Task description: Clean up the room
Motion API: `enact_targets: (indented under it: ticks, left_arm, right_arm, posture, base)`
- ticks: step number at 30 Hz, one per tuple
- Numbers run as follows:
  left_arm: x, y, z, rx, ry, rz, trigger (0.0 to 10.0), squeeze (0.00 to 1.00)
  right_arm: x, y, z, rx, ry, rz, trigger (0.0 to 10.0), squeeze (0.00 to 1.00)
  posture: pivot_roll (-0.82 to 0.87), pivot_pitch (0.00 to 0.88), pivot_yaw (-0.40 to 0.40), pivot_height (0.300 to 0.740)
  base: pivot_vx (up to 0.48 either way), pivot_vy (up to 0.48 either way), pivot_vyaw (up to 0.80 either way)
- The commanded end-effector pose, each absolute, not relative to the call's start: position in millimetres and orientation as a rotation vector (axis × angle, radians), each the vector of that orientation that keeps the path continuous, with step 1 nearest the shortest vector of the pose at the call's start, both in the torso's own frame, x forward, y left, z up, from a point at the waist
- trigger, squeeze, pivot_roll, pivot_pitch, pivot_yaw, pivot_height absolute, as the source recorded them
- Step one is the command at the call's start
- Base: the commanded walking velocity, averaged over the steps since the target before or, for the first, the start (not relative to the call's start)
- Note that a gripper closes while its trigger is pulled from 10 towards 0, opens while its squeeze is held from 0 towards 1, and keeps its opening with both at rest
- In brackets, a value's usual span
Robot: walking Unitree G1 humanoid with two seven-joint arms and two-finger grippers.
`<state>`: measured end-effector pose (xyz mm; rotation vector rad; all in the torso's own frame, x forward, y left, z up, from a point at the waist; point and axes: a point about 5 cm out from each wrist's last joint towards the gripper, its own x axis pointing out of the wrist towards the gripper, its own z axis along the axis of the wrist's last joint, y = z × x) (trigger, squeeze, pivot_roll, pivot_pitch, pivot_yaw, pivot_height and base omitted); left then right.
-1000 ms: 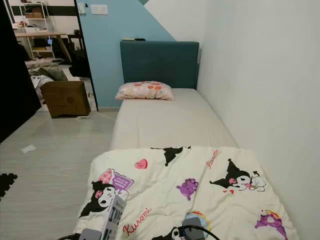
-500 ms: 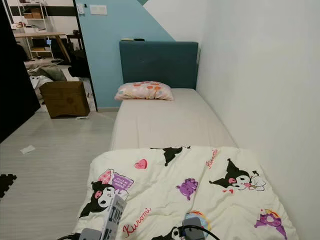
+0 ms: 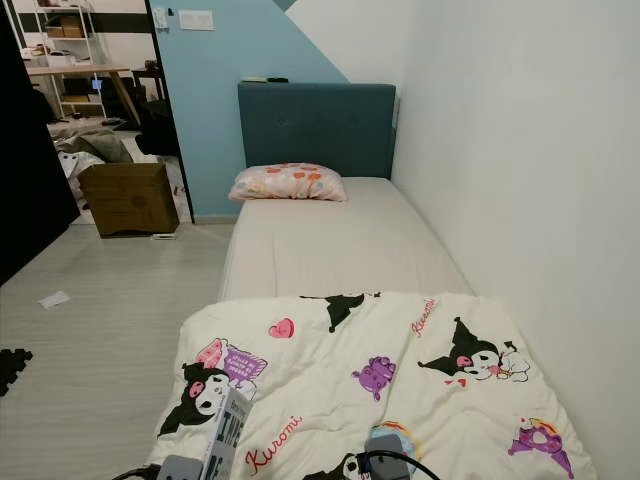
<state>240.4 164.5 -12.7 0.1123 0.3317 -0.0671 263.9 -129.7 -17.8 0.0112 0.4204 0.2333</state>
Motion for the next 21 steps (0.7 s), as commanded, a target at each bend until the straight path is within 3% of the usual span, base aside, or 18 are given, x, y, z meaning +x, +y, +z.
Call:
enact_targets:
  ticks: [1, 21]
  left_arm:
    - [242.7, 164.4, -10.1, 0.116, 0.317, -0.066, 10.0, 0.00]
    - [243.4, 166.9, -10.3, 0.123, 0.323, -0.048, 10.0, 0.00]
  right_arm:
    - [261.2, -131.1, -20.8, 0.014, 0.435, 0.223, 10.0, 0.00]
    - [262.2, -131.7, -20.3, 0.017, 0.435, 0.219, 10.0, 0.00]
  posture:
    - [0.01, 0.109, -0.015, 0.740]
    - [0.01, 0.112, -0.012, 0.740]
  base:
    - [0.000, 0.000, 0.00]
    - [0.000, 0.000, 0.00]
